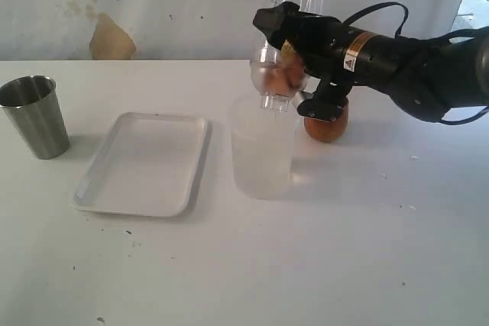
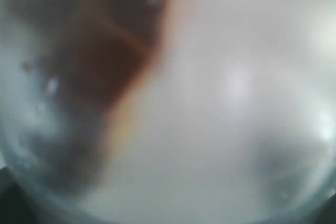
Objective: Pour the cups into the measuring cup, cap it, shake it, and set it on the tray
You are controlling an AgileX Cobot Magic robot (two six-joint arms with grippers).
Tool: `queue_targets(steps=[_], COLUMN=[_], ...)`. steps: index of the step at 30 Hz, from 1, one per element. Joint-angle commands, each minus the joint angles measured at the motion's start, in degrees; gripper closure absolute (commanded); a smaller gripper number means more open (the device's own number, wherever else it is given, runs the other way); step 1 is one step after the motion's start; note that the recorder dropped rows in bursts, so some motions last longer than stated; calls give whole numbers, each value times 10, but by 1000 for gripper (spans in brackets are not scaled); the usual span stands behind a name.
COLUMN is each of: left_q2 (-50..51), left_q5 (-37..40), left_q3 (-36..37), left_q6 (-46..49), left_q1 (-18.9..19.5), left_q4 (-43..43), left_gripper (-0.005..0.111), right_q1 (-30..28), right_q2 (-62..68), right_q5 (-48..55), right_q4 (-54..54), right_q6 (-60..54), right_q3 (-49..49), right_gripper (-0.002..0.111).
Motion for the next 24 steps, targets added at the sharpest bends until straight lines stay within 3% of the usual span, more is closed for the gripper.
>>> queue_targets(steps=[1,24], left_q2=[-3,-3], left_q5=[-1,-1], left_q3=[3,3], left_q6=[-1,-1], left_q1=[-2,-2], left_q4=[-5,-5], left_gripper=[107,107], right_q1=[-3,-3], right_q2=[-5,-6], right_q5=[-51,-66], right_q4=[-27,-81], right_q6=[-11,-11], right_q3=[-6,-6], right_gripper=[108,108])
